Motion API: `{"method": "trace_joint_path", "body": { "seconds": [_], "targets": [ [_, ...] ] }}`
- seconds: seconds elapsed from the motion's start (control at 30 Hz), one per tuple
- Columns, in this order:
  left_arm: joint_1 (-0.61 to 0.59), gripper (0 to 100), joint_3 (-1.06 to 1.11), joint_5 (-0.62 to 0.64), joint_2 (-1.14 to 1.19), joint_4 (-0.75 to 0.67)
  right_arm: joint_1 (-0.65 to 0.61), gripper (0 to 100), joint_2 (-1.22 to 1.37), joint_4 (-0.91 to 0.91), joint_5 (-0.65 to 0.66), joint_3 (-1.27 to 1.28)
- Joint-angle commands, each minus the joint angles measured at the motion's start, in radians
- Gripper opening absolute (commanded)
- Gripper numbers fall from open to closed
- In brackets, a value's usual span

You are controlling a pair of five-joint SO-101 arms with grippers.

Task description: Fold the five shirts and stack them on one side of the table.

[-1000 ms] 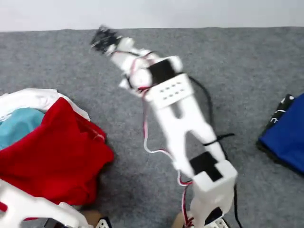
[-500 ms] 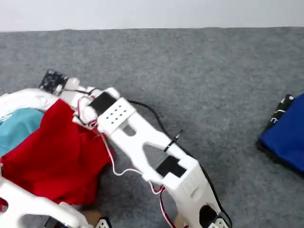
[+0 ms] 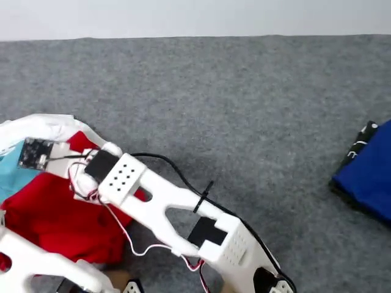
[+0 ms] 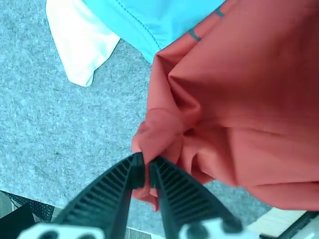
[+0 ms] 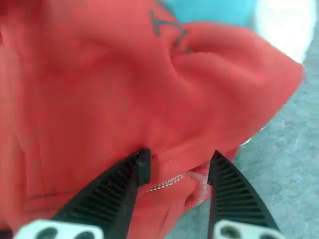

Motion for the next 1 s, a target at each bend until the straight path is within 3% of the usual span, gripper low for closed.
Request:
{"method": "trace_joint_path", "body": {
  "seconds": [0.0,0.37,0.63,0.97],
  "targets": [
    [0.006,0,-0.004,-0.005,-0.011,-0.026,-0.005,20.5,-0.053,0.007,-0.003,-0.061],
    [0.011,0,-0.002,-0.005,-0.003,-0.063,-0.012,20.5,-0.104,0.162,-0.002,-0.206],
    [0.081,0,-0.002,-0.002,-0.008,-0.057,-0.053,20.5,-0.12,0.283,-0.009,-0.298],
    [0.086,0,-0.002,-0.002,-0.003,-0.06,-0.062,20.5,0.054,0.245,-0.002,-0.285]
  ]
}}
